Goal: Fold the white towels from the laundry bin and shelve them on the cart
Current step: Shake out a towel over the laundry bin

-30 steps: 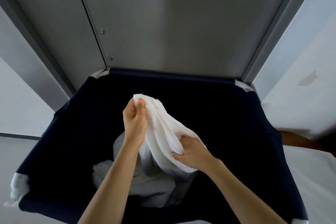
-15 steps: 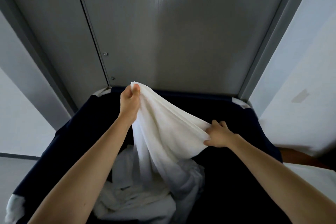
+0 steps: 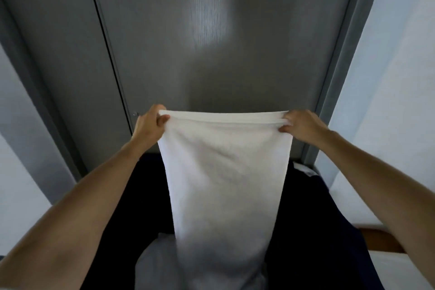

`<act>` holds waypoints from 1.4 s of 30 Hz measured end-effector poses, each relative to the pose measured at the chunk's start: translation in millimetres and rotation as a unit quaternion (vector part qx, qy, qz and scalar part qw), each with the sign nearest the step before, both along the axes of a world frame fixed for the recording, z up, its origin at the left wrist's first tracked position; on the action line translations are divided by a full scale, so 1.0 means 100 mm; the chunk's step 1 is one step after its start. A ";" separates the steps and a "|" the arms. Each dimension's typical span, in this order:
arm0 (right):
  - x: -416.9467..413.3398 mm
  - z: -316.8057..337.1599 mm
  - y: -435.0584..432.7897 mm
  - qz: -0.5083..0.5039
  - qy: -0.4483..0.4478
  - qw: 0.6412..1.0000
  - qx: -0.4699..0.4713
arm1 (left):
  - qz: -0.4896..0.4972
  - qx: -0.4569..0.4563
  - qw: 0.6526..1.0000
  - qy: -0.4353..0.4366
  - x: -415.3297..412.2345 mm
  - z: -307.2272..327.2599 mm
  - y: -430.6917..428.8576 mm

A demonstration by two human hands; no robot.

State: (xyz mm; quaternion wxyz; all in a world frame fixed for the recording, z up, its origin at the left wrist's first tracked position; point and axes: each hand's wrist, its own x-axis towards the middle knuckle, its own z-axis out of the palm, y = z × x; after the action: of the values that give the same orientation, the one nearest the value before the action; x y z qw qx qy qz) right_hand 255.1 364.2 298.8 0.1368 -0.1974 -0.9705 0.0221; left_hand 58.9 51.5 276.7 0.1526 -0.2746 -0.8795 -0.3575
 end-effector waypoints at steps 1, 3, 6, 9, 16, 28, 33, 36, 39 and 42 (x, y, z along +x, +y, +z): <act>-0.02 -0.02 0.00 0.002 0.008 1.000 -0.008 | -0.002 -0.012 1.000 0.004 -0.01 -0.01 0.02; -0.03 -0.03 0.01 0.007 0.025 1.000 -0.013 | 0.001 -0.039 0.999 -0.001 -0.03 0.02 0.04; 0.04 -0.07 0.00 0.038 0.081 0.996 -0.028 | 0.005 -0.078 0.997 -0.013 -0.11 0.06 0.03; 0.12 -0.12 -0.06 0.084 0.124 0.987 -0.055 | 0.045 -0.086 0.995 -0.031 -0.09 0.04 0.03; 0.10 -0.11 -0.08 -0.006 0.175 0.966 -0.192 | 0.029 0.038 0.997 -0.064 0.24 -0.10 0.05; 0.01 -0.14 -0.13 -0.045 0.011 0.995 -0.087 | 0.001 -0.248 0.967 -0.054 0.03 -0.17 -0.16; -0.05 0.73 -0.15 -0.086 0.227 0.964 -0.106 | 0.071 0.009 0.997 0.023 0.00 0.54 0.00; -0.12 0.59 -0.23 -0.114 0.249 0.944 -0.183 | 0.104 -0.010 0.994 -0.015 0.15 0.41 0.11; -0.03 0.14 -0.25 -0.102 0.095 0.978 -0.154 | 0.079 -0.163 0.982 -0.059 0.18 0.02 -0.04; 0.01 0.21 -0.25 -0.073 0.124 0.969 -0.201 | 0.076 -0.088 0.993 -0.015 0.11 0.13 -0.12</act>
State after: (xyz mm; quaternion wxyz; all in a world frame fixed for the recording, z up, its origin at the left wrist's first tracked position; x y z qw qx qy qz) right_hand 255.9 338.7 320.0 0.2145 -0.2868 -0.9045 0.2314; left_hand 69.5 39.6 289.3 0.1417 -0.2142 -0.9280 -0.2700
